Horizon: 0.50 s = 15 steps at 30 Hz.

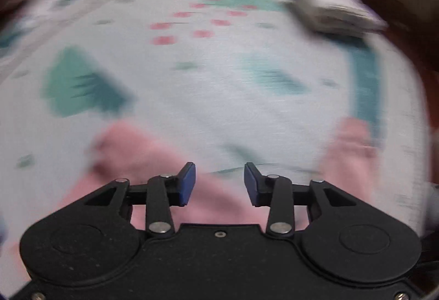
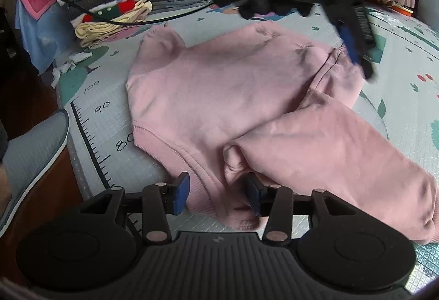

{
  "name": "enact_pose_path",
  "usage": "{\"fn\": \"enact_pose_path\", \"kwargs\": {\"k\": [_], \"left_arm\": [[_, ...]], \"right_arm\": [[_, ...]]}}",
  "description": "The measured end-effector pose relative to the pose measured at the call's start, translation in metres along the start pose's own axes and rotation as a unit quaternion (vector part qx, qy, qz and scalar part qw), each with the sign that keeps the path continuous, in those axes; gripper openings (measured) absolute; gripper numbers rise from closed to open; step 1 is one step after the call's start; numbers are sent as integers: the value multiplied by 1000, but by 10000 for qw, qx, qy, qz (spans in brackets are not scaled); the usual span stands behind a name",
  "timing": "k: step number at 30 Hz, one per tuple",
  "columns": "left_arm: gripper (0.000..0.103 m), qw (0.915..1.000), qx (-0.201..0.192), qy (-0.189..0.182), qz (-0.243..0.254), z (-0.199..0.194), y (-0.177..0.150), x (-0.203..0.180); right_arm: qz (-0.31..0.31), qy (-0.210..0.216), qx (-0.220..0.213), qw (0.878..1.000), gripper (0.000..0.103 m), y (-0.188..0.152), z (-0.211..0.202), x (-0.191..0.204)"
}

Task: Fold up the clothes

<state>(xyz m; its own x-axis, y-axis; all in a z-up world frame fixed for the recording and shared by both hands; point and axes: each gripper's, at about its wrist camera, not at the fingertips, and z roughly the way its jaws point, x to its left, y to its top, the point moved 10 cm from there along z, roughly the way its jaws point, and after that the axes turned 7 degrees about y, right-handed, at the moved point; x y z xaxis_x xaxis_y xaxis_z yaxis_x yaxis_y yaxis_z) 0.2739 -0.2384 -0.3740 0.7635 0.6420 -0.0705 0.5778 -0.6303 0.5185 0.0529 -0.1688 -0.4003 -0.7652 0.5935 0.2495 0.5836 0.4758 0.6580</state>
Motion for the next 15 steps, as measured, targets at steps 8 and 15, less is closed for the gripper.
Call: {"fn": "enact_pose_path", "kwargs": {"k": [8,15], "left_arm": [[49,9892,303,-1429,140,41,27,-77],[49,9821,728,-1688,423,64,43,-109]], "right_arm": [[17,13,60,10000,50,0,2,0],[-132,13,80,9999,58,-1,5,5]]}}
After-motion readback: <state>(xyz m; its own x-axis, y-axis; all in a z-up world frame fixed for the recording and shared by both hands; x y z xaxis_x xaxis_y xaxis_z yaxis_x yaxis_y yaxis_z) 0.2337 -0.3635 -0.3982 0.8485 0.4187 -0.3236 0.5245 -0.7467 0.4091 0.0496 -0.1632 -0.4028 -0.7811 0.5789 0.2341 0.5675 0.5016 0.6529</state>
